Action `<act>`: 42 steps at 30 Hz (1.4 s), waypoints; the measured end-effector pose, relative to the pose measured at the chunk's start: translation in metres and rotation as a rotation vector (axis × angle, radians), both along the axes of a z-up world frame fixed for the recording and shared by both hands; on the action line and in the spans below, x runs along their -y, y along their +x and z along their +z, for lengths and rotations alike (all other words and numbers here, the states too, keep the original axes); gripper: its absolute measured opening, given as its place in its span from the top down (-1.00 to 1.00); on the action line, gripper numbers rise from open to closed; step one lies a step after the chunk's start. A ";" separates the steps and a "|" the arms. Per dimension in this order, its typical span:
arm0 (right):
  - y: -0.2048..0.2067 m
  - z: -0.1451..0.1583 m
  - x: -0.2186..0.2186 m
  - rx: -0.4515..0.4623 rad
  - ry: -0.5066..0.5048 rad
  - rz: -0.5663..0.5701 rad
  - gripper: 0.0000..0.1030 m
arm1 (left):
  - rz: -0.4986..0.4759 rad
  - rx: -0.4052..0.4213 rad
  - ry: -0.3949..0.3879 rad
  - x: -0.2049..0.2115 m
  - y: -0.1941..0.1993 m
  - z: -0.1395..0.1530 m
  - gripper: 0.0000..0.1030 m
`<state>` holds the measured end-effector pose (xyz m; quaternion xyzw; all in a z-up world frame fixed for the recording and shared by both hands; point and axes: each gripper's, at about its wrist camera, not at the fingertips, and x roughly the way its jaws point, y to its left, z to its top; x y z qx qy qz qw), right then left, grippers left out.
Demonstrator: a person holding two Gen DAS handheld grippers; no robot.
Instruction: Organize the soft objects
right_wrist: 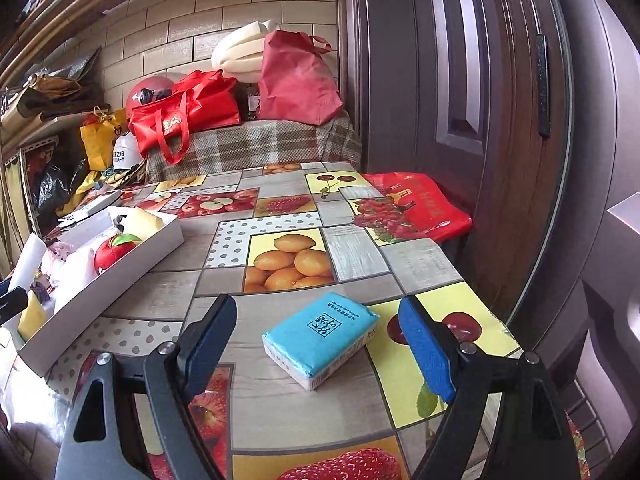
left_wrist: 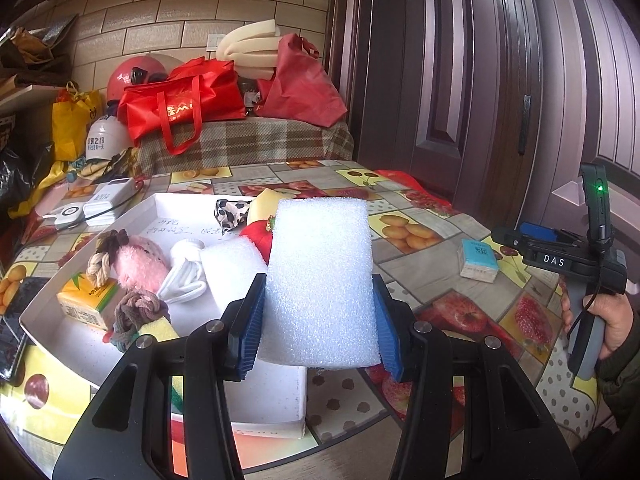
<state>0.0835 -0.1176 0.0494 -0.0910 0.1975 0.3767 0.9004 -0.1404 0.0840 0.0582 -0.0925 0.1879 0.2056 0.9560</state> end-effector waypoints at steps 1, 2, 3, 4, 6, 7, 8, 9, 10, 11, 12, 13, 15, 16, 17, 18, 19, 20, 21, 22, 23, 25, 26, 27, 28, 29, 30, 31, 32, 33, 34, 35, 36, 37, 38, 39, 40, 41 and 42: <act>0.001 0.000 0.000 -0.002 0.002 0.001 -0.62 | 0.000 0.000 0.000 0.000 0.000 0.000 0.05; 0.001 0.000 0.000 -0.005 0.003 0.002 -0.63 | 0.000 0.000 0.001 -0.001 0.000 0.000 0.05; 0.002 0.000 0.001 -0.008 0.005 0.003 -0.63 | 0.000 0.001 0.001 0.000 0.000 0.000 0.05; 0.002 0.000 0.001 -0.011 0.006 0.005 -0.63 | 0.000 0.000 0.001 -0.001 0.000 0.000 0.05; 0.003 0.000 0.002 -0.021 0.013 0.013 -0.63 | 0.000 0.001 -0.001 -0.001 0.000 0.000 0.05; 0.003 0.000 0.003 -0.026 0.020 0.016 -0.63 | 0.000 0.001 -0.001 -0.001 0.000 0.000 0.05; 0.005 0.001 0.004 -0.032 0.031 0.018 -0.63 | 0.000 0.000 -0.002 -0.001 0.000 0.000 0.05; 0.006 0.002 0.007 -0.041 0.047 0.021 -0.64 | -0.001 0.000 -0.002 0.000 0.000 0.000 0.05; 0.008 0.002 0.011 -0.053 0.067 0.024 -0.71 | -0.002 -0.001 -0.002 0.000 0.000 0.000 0.05; 0.010 0.003 0.014 -0.069 0.084 0.026 -0.76 | -0.003 -0.001 -0.001 0.001 0.000 0.001 0.05; 0.012 0.002 0.017 -0.085 0.090 0.027 -0.94 | -0.004 -0.001 -0.001 0.001 0.000 0.001 0.05; 0.014 0.002 0.019 -0.096 0.085 0.024 -1.00 | -0.005 -0.001 -0.001 0.001 0.001 0.002 0.05; 0.014 0.002 0.024 -0.109 0.075 0.022 -1.00 | -0.006 -0.001 -0.001 0.001 0.001 0.002 0.05; 0.014 0.002 0.027 -0.108 0.071 0.017 -1.00 | -0.007 0.000 -0.002 0.001 0.001 0.002 0.05; 0.014 0.003 0.029 -0.104 0.062 0.010 -1.00 | -0.007 0.001 -0.002 0.001 0.001 0.002 0.05; 0.014 0.004 0.031 -0.101 0.052 0.002 -1.00 | -0.006 0.001 -0.001 0.001 0.001 0.002 0.05; 0.015 0.004 0.033 -0.100 0.041 -0.005 -1.00 | -0.006 0.001 -0.002 0.001 0.001 0.002 0.05; 0.016 0.004 0.036 -0.100 0.034 -0.013 -1.00 | -0.006 0.001 -0.002 0.001 0.001 0.002 0.05; 0.016 0.004 0.038 -0.101 0.031 -0.020 -1.00 | -0.007 0.002 -0.002 0.001 0.001 0.002 0.05; 0.019 0.004 0.042 -0.106 0.030 -0.027 -1.00 | -0.006 0.001 -0.002 0.001 0.001 0.002 0.05; 0.021 0.004 0.045 -0.111 0.030 -0.034 -1.00 | -0.006 0.001 -0.002 0.001 0.001 0.002 0.05; 0.027 0.006 0.052 -0.116 0.030 -0.047 -1.00 | -0.006 0.000 -0.001 0.002 0.001 0.002 0.05; 0.029 0.006 0.055 -0.115 0.028 -0.055 -1.00 | -0.005 0.000 -0.001 0.002 0.001 0.002 0.05; 0.032 0.007 0.058 -0.117 0.026 -0.064 -1.00 | -0.005 0.000 -0.001 0.002 0.002 0.002 0.05; 0.035 0.006 0.061 -0.127 0.025 -0.073 -1.00 | -0.004 0.000 -0.001 0.002 0.001 0.001 0.05; 0.038 0.004 0.063 -0.150 0.027 -0.078 -1.00 | -0.005 -0.002 -0.001 0.002 0.002 0.001 0.05; 0.040 0.002 0.063 -0.180 0.033 -0.073 -1.00 | -0.005 -0.003 -0.001 0.002 0.002 0.002 0.05; 0.042 0.001 0.060 -0.203 0.034 -0.060 -1.00 | -0.005 -0.004 -0.001 0.003 0.003 0.002 0.05; 0.041 -0.001 0.054 -0.213 0.022 -0.050 -1.00 | -0.005 -0.005 -0.001 0.004 0.004 0.003 0.05; 0.040 -0.002 0.045 -0.215 -0.002 -0.045 -1.00 | -0.005 -0.004 -0.001 0.004 0.004 0.003 0.05; 0.037 -0.003 0.034 -0.217 -0.031 -0.044 -1.00 | -0.005 -0.004 -0.002 0.004 0.005 0.003 0.05; 0.036 -0.004 0.023 -0.225 -0.048 -0.040 -1.00 | -0.005 -0.004 -0.002 0.004 0.004 0.002 0.05; 0.034 -0.005 0.012 -0.239 -0.061 -0.040 -1.00 | -0.005 -0.004 -0.002 0.004 0.004 0.002 0.05; 0.034 -0.006 0.001 -0.253 -0.080 -0.051 -1.00 | -0.006 -0.003 -0.002 0.004 0.004 0.002 0.05; 0.036 -0.008 -0.011 -0.263 -0.104 -0.066 -1.00 | -0.006 -0.002 -0.002 0.004 0.004 0.003 0.05; 0.038 -0.012 -0.022 -0.270 -0.134 -0.087 -1.00 | -0.006 -0.002 -0.002 0.003 0.004 0.002 0.05; 0.042 -0.017 -0.033 -0.276 -0.171 -0.113 -1.00 | -0.006 -0.003 -0.002 0.003 0.003 0.002 0.05; 0.046 -0.024 -0.045 -0.282 -0.213 -0.137 -1.00 | -0.006 -0.001 -0.003 0.004 0.004 0.003 0.05; 0.051 -0.031 -0.054 -0.290 -0.246 -0.149 -1.00 | -0.007 0.000 -0.002 0.005 0.004 0.003 0.05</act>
